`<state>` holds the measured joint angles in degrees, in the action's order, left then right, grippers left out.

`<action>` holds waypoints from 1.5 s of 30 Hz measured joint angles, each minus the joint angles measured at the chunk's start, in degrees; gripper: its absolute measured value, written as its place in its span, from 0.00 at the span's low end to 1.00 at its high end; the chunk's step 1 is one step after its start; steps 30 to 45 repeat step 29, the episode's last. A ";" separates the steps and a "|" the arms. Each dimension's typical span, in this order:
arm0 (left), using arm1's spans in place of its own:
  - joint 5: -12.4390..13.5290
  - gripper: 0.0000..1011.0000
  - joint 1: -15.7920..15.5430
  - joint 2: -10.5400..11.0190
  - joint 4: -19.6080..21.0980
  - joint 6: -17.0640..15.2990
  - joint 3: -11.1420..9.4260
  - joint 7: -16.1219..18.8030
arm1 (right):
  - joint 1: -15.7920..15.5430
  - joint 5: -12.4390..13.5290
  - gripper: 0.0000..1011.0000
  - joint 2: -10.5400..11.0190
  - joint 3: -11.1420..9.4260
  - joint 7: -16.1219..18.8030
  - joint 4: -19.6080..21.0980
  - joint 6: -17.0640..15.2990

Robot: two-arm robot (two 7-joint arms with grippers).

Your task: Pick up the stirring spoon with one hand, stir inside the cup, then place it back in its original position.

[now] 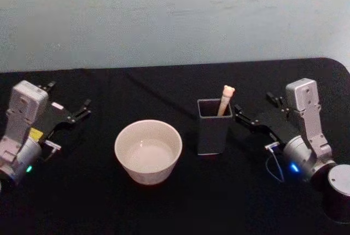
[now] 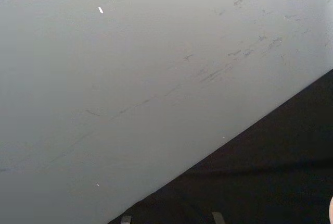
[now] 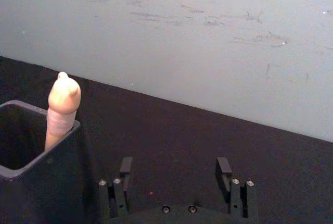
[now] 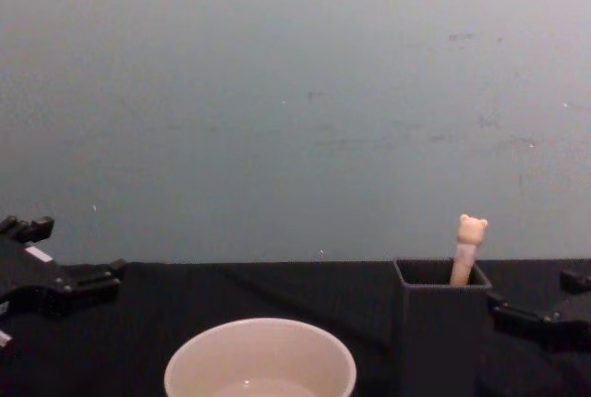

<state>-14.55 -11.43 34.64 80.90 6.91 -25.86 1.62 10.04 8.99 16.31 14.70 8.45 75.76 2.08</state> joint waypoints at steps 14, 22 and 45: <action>0.00 0.99 0.00 0.00 0.00 0.00 0.00 0.00 | -0.01 0.08 0.99 0.04 0.00 -0.01 0.08 0.07; 0.00 0.99 0.00 0.00 0.00 0.00 0.00 0.00 | -0.01 0.09 0.99 0.03 0.00 0.00 0.09 0.07; 0.01 0.99 0.00 0.00 0.00 0.00 0.00 0.00 | -0.01 0.09 0.99 0.04 0.00 0.00 0.09 0.08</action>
